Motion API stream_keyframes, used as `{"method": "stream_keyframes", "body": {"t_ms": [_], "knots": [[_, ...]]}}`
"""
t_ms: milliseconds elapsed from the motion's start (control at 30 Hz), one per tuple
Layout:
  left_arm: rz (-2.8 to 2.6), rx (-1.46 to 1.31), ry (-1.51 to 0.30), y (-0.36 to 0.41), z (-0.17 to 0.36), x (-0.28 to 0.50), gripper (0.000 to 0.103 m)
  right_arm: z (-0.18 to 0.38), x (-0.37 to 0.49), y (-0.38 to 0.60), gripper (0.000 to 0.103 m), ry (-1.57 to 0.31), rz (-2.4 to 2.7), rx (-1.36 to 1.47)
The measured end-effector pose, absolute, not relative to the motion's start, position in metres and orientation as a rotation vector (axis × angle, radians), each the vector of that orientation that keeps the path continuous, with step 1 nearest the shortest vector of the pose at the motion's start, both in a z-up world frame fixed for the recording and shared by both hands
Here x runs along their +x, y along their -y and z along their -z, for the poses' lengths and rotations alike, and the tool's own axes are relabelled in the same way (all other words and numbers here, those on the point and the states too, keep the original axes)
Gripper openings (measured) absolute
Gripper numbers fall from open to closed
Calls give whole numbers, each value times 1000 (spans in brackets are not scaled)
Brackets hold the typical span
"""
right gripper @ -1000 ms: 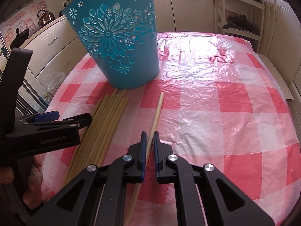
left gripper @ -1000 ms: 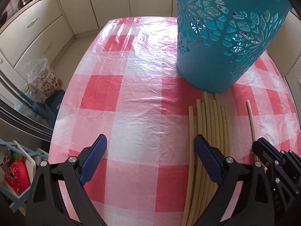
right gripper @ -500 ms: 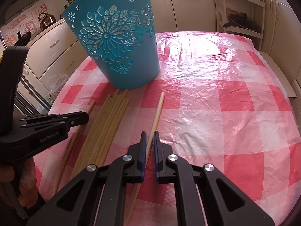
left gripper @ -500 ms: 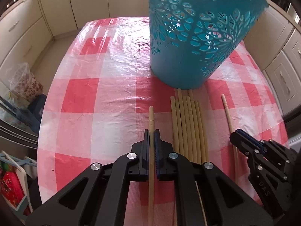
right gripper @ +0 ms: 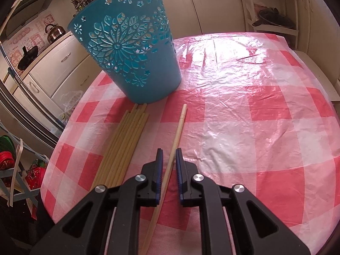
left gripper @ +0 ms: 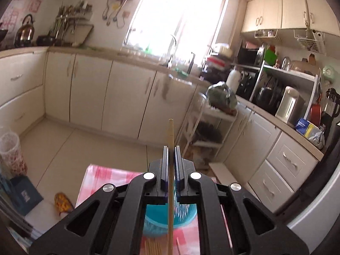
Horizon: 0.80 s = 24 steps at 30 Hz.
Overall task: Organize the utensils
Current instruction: 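Lift the stick with the left gripper and drop it into the teal basket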
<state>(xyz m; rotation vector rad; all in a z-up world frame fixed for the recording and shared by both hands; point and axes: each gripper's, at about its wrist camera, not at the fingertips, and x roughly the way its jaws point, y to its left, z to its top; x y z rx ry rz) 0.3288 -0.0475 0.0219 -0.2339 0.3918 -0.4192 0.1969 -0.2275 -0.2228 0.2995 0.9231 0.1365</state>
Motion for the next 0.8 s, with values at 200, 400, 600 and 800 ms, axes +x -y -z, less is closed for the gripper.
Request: {"method": "stream_keyframes", "body": {"t_ms": [200, 400, 600, 800], "knots": [[253, -247, -303, 88, 0, 378, 5, 224, 198, 226, 16, -919, -145, 299], [190, -211, -399, 102, 58, 397, 5, 224, 198, 224, 20, -916, -154, 294], [181, -119, -465, 104, 84, 393, 5, 224, 198, 224, 20, -915, -153, 292], [166, -91, -510, 94, 89, 386, 9, 224, 197, 223, 20, -912, -149, 287]]}}
